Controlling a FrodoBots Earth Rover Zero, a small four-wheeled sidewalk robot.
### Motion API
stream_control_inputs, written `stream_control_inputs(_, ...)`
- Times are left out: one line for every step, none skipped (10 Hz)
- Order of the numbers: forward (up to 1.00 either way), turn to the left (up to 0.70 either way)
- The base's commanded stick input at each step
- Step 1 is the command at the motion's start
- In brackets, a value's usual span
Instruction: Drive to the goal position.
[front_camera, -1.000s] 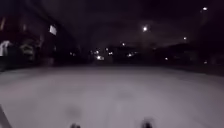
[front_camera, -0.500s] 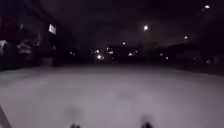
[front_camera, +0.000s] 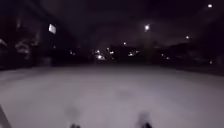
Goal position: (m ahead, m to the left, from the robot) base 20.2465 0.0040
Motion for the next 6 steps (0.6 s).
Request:
stream_control_inputs(0.50, 0.00)
stream_control_inputs(0.50, 0.00)
stream_control_inputs(0.50, 0.27)
stream_control_inputs(0.50, 0.50)
stream_control_inputs(0.50, 0.50)
stream_control_inputs(0.50, 0.50)
